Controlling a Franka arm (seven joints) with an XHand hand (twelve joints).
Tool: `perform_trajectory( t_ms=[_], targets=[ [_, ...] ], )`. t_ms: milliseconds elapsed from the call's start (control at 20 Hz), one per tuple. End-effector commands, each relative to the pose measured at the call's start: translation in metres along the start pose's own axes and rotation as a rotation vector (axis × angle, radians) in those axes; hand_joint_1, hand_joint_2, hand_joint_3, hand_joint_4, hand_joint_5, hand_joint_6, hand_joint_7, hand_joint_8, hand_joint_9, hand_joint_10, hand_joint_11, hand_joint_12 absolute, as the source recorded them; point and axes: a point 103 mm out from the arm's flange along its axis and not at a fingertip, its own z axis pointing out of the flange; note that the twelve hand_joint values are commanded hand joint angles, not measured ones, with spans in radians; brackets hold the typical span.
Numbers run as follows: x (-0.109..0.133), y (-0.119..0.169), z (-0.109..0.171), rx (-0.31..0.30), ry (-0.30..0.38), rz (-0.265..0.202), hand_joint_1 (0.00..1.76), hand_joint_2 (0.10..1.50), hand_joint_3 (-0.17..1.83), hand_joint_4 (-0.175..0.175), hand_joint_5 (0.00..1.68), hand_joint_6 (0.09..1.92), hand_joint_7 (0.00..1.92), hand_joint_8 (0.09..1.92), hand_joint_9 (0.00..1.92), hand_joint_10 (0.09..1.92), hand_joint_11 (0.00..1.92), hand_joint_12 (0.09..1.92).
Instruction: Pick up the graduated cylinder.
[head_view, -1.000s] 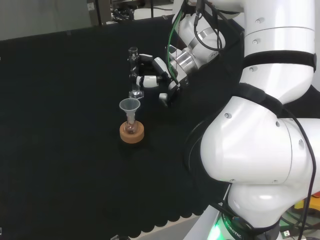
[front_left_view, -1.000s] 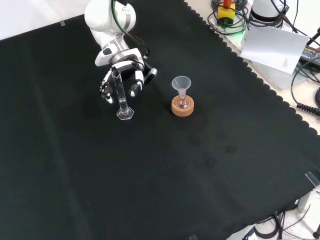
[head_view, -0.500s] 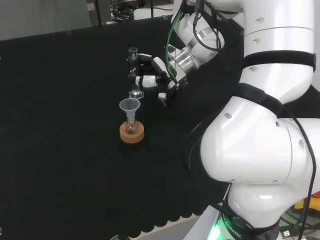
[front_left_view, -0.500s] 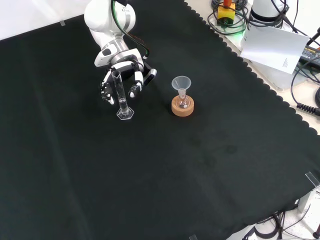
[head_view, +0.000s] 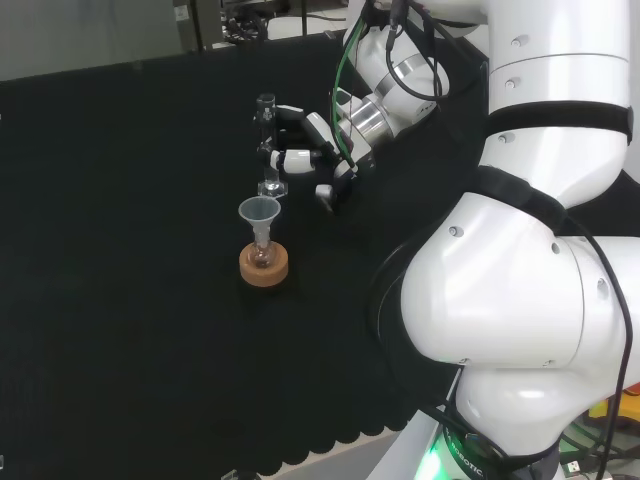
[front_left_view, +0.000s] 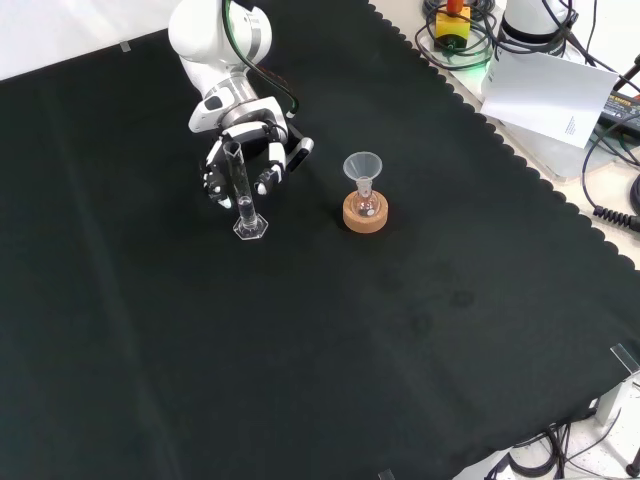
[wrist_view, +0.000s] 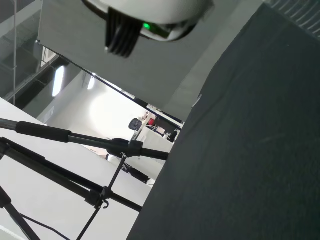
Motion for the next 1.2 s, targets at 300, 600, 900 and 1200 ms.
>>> perform_trajectory(
  t_ms=[300,600,900,1200],
  targets=[
    [-0.002,-0.001,0.002,0.002,-0.001,0.007,1.09,0.68,0.64,-0.005,0.69,0.63,0.79,0.55,1.12,0.28,0.89,1.04],
    [-0.002,-0.001,0.002,-0.014,-0.004,0.01,1.1,0.71,0.63,-0.002,0.74,0.63,0.83,0.56,1.17,0.25,0.96,0.99],
    [0.002,0.002,0.002,-0.022,-0.061,0.026,1.13,0.94,0.46,-0.036,0.86,0.81,0.98,0.55,1.28,0.17,1.15,0.86],
    [0.011,0.005,-0.008,0.024,-0.19,0.021,1.11,1.17,0.01,-0.128,0.86,1.18,1.09,0.53,1.36,0.13,1.23,0.8]
  ],
)
